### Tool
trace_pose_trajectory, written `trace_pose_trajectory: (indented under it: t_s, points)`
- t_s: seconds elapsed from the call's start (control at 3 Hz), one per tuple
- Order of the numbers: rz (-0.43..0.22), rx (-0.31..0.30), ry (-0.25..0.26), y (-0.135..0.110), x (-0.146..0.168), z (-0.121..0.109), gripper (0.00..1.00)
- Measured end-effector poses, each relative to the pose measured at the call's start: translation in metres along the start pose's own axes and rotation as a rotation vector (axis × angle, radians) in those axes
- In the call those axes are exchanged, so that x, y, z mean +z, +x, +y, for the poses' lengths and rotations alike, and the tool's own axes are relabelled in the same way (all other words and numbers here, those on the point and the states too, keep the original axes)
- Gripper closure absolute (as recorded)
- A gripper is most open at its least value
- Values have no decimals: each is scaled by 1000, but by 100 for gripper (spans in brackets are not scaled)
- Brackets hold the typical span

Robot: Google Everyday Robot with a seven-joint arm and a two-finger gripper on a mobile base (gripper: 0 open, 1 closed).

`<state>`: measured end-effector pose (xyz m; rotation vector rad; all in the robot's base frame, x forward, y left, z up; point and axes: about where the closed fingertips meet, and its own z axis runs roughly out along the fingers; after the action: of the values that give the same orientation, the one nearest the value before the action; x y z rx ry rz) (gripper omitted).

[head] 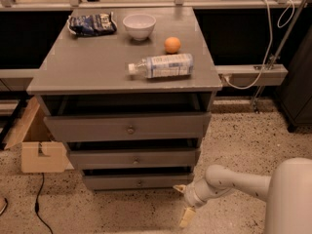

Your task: Open bottom drawer

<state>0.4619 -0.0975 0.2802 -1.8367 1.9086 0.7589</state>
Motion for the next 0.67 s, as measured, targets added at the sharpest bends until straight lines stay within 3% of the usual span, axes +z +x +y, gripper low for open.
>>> trace_pose_trajectory:
  t_s: [0.67]
  points:
    - [28,-127,105,1,27,-59,0]
